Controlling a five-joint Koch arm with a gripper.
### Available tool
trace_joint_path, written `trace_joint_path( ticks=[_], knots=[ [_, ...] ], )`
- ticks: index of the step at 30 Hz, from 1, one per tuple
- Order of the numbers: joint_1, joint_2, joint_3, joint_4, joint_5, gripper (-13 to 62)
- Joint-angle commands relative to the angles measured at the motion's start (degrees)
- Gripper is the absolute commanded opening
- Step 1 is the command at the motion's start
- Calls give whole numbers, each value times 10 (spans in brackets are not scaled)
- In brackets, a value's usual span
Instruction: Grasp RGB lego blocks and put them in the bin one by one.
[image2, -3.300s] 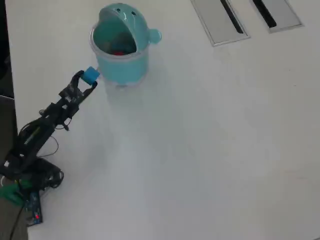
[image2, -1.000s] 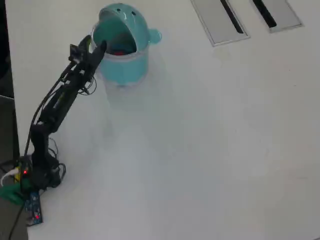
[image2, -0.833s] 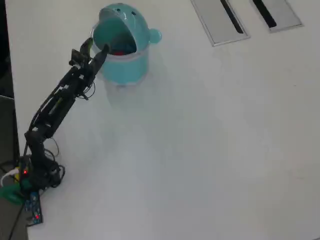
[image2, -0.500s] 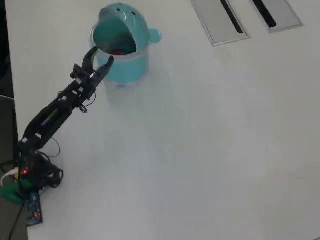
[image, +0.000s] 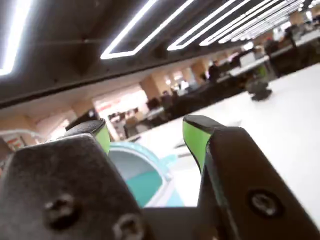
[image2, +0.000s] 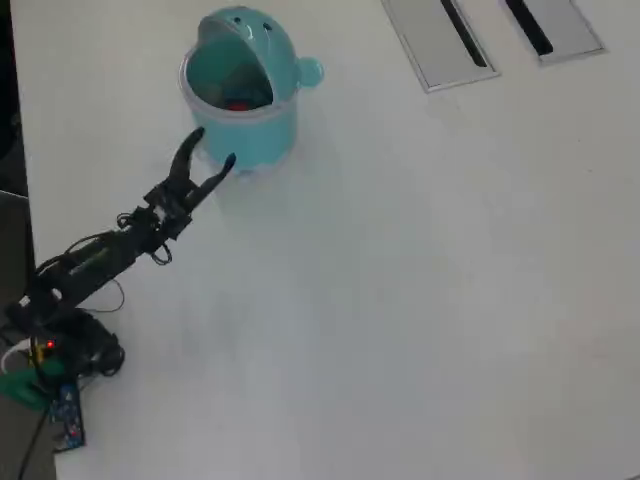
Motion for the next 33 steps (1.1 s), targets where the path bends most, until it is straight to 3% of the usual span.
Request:
trace_joint_path(
  ticks=[1,22,33],
  knots=[
    [23,44,-8,-61,64,269],
    [180,192,237,-126,333,270],
    [210,252,380,-171,374,301]
  ],
)
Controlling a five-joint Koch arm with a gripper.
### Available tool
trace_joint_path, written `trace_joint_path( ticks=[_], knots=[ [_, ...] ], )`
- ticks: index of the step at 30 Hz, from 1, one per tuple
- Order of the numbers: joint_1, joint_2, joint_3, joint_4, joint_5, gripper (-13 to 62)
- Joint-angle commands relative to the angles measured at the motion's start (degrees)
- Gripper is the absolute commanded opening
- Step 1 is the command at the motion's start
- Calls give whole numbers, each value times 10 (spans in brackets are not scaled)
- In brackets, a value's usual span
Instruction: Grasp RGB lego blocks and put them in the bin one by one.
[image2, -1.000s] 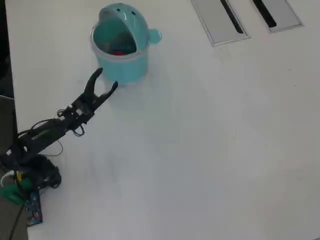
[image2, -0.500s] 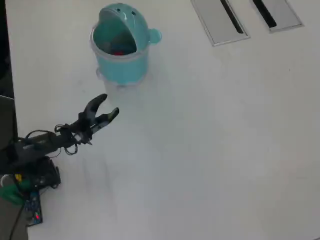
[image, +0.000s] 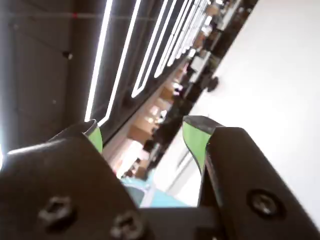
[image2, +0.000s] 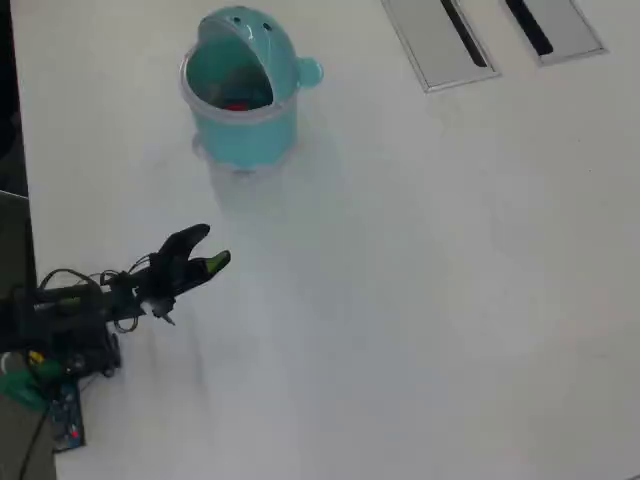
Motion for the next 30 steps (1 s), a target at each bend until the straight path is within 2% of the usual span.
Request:
trace_joint_path(
  ticks=[1,15,30],
  knots=[
    [4,23,-2,-82,32,301],
    [17,42,196,-154,60,308],
    [38,50,314,-209,94,309]
  ],
)
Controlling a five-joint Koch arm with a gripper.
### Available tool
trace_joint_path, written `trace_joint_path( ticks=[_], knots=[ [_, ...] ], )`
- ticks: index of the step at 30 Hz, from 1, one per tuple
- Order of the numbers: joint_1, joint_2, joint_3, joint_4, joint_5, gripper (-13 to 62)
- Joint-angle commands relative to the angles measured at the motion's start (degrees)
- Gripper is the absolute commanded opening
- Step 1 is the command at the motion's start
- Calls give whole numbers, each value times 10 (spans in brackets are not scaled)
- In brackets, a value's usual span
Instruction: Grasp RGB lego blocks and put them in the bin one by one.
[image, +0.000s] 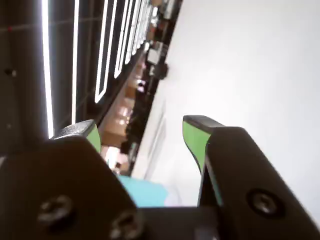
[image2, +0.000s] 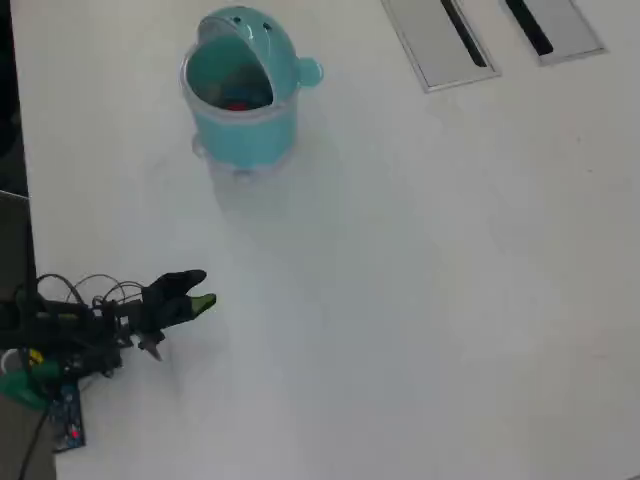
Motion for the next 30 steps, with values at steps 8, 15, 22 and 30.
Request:
trace_joint_path(
  ticks=[8,15,22,30],
  knots=[
    [12,44,51,-7,32,339],
    [13,44,52,85,99,342],
    [15,45,52,149,111,342],
    [17,46,52,215,110,343]
  ],
)
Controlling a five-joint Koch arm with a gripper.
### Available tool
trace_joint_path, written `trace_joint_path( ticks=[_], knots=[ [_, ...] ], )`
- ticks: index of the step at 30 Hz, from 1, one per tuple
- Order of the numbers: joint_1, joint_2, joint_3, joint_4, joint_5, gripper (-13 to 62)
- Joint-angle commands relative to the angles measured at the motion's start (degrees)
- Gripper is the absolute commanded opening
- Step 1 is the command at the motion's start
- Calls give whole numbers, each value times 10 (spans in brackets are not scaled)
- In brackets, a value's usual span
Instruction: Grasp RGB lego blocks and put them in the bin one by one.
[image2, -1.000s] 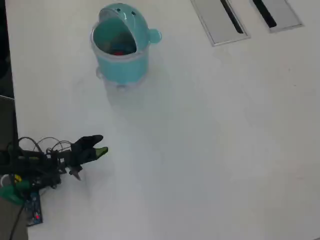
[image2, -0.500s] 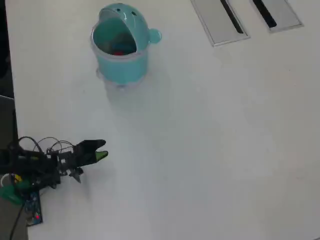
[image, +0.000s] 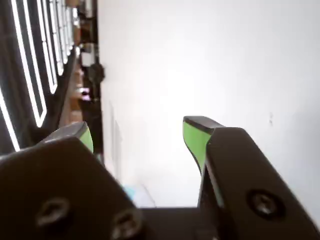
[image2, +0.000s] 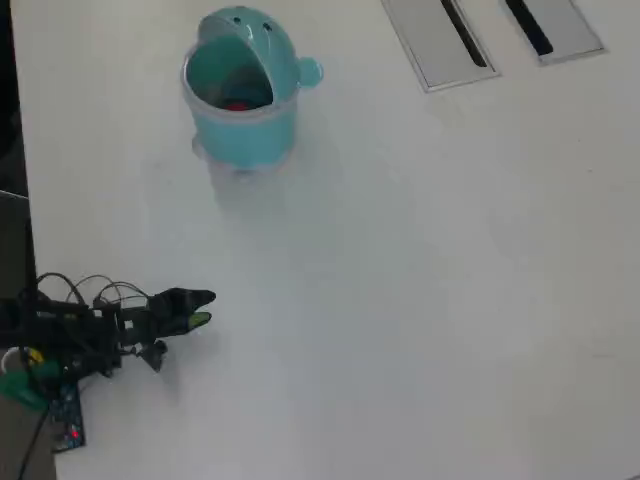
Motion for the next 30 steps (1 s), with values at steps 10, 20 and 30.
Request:
trace_joint_path(
  ticks=[10,20,30],
  knots=[
    [-3,46,47,15,11,342],
    [-9,45,47,14,26,340],
    [-10,40,46,5,26,341]
  ],
)
